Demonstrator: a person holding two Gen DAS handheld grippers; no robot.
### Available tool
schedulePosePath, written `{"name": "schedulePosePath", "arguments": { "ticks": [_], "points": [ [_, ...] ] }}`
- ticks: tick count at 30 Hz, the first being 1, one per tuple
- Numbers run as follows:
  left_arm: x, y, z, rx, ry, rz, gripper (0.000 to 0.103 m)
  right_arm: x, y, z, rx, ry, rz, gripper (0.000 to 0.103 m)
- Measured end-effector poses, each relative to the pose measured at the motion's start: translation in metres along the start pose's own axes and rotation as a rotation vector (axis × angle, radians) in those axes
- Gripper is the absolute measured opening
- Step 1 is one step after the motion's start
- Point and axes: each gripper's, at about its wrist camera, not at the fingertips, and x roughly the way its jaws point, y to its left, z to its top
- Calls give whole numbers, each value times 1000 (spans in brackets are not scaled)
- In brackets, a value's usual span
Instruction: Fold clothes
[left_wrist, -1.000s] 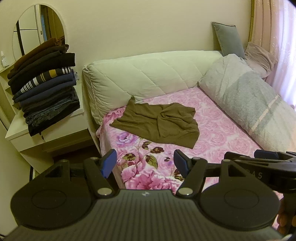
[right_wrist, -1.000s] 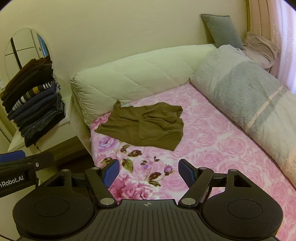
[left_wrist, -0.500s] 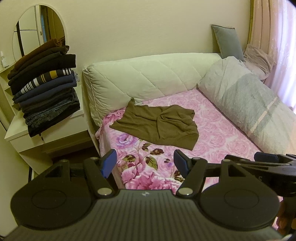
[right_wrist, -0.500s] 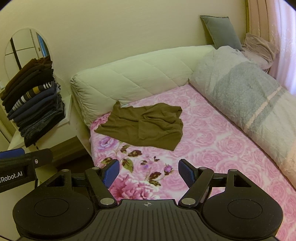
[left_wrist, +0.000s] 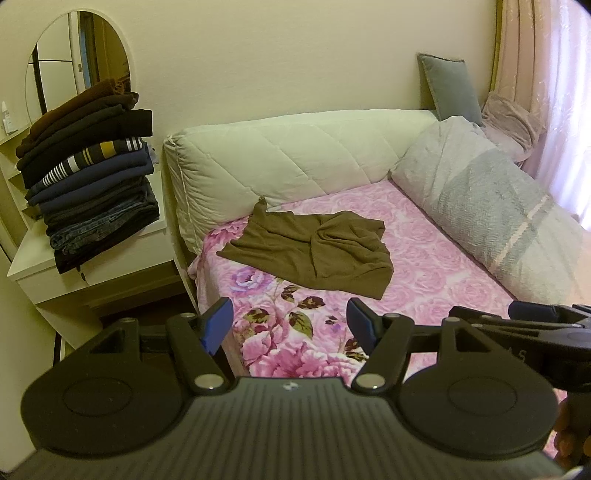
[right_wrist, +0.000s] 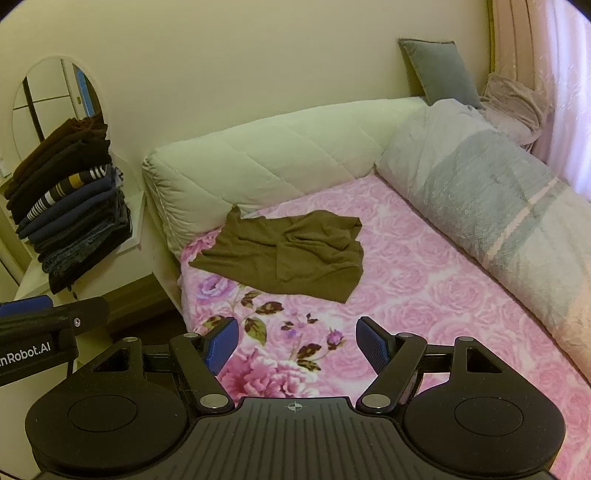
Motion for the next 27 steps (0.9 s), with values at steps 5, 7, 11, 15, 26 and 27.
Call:
{"name": "schedulePosePath", "arguments": {
  "ticks": [5,7,11,15,26,27],
  "points": [
    [-6,7,-4,2,-4,0,64,-6,5,-2,-2,-9,-1,73],
    [-8,10,-5,4,-5,2,64,-9,7,-4,-2,-12,0,73],
    [-13,16,-8,4,-7,4,64,-13,12,-7,0,-17,1,73],
    [-16,23,-10,3,-7,6,64,-15,17,-11,4,-22,0,73],
    [-13,31,-10,0,-1,2,64,-17,27,-12,-1,-30,-5,73],
    [-12,31,-9,-1,0,0,64,-16,26,-12,1,-30,-7,73]
  ]
}}
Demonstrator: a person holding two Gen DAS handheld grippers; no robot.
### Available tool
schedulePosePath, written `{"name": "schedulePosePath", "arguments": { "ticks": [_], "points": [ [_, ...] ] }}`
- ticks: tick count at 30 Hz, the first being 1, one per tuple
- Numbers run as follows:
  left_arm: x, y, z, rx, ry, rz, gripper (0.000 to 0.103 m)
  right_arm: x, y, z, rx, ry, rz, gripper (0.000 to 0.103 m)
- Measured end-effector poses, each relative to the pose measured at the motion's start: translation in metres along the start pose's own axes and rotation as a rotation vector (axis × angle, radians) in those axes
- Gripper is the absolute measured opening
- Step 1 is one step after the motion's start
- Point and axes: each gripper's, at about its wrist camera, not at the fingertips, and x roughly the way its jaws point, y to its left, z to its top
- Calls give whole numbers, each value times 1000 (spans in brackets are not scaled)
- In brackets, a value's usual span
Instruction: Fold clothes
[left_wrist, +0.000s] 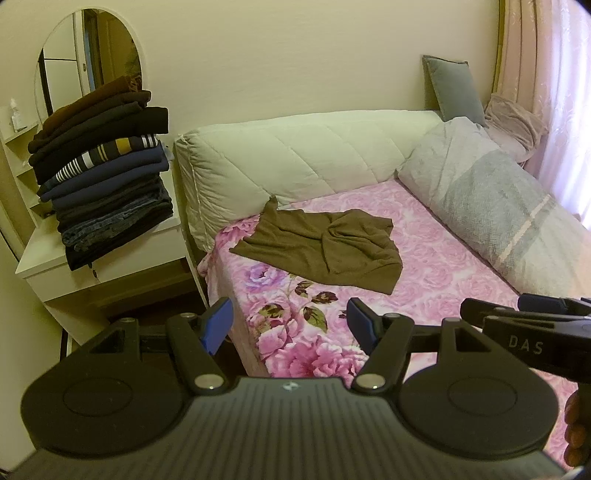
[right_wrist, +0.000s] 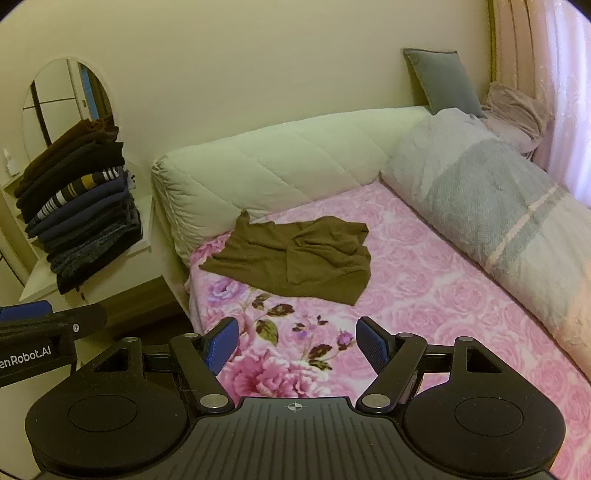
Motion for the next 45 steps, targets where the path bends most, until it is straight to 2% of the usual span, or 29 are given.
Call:
{"name": "schedulePosePath", "arguments": {
  "ticks": [15,21,23,35,45],
  "points": [
    [31,2,17,35,10,-44,64,18,-9,12,49,-2,-45,73],
    [43,1,25,59,19,-73,64,23,-11,15,78,0,-72,73],
    [47,1,27,92,22,-109,64,25,-12,17,88,2,-81,73],
    [80,7,38,99,63,-111,64,55,-9,26,107,41,-92,73],
    [128,14,56,113,117,-100,64,102,-15,40,137,82,-88,73]
  ]
}}
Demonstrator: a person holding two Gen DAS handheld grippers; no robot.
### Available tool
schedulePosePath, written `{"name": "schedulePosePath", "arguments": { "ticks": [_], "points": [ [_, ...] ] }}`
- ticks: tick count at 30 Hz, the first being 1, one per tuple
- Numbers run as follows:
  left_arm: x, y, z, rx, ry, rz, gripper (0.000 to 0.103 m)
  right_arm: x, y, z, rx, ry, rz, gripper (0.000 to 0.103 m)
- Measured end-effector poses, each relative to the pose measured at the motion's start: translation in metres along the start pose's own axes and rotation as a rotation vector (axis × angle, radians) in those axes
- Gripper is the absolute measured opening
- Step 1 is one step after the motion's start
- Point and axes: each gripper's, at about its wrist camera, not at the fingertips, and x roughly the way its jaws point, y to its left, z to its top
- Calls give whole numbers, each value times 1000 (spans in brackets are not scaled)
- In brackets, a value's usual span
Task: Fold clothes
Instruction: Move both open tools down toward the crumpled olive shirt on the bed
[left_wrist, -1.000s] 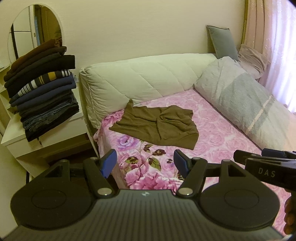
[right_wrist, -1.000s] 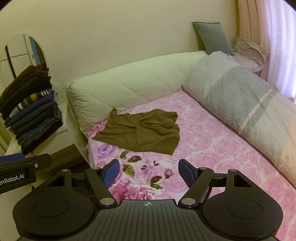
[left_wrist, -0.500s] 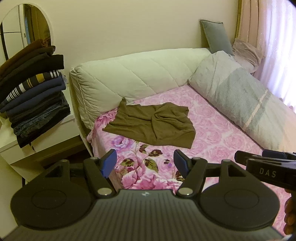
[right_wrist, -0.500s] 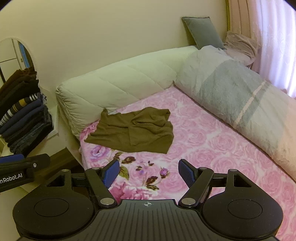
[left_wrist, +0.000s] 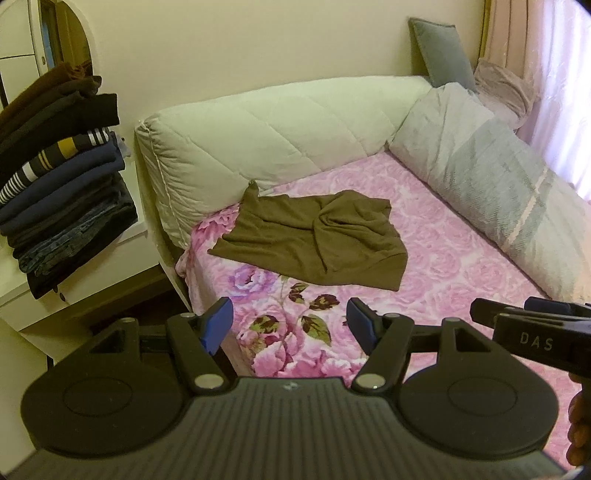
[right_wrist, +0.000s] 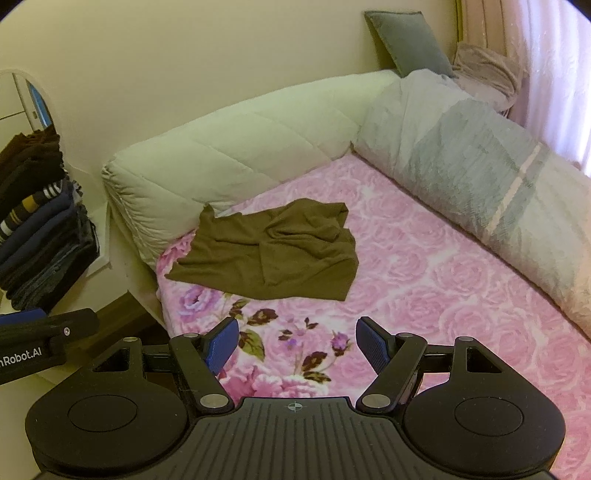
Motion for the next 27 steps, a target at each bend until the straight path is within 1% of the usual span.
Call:
{"name": "schedulePosePath", "arguments": {
  "ticks": [6,12,20,27],
  "points": [
    [40,8,13,1,54,-8,64,35,-6,13,37,28,-9,73],
    [85,12,33,19,117,-47,64,69,-18,29,99,34,-20,73],
    [153,16,64,69,186,-83,64,115,-35,49,181,43,-34,73],
    [219,17,94,116,236,-107,64,171,-53,70,286,158,-15,73]
  ]
}}
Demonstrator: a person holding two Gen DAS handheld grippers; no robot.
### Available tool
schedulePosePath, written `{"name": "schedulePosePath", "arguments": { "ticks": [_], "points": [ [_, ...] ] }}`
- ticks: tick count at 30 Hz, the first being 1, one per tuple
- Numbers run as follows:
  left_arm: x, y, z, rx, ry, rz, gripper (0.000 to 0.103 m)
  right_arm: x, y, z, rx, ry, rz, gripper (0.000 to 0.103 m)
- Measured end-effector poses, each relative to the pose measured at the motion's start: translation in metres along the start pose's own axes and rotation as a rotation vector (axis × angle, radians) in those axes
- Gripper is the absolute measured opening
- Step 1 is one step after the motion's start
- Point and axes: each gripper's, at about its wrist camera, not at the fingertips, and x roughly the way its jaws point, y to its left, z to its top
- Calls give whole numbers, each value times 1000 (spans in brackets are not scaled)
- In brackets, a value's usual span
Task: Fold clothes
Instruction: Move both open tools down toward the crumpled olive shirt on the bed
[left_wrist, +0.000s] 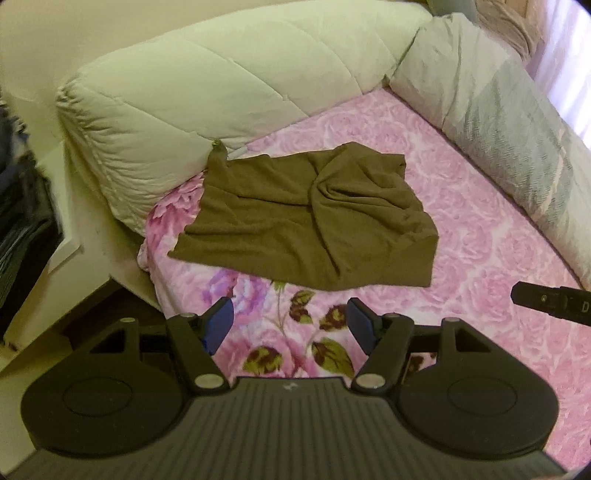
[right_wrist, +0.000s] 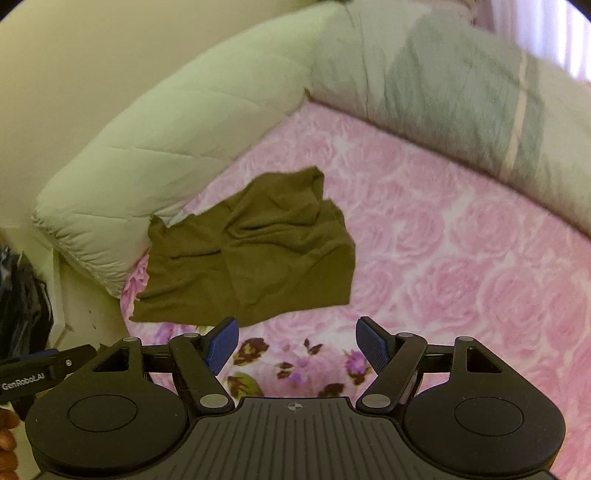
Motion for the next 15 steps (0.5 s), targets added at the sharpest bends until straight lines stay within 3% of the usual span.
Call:
{"name": "schedulePosePath", "arguments": {
  "ticks": [15],
  "points": [
    [149,44,66,-1,137,-15,64,151,-24,45,204,150,-69,73]
  ]
}}
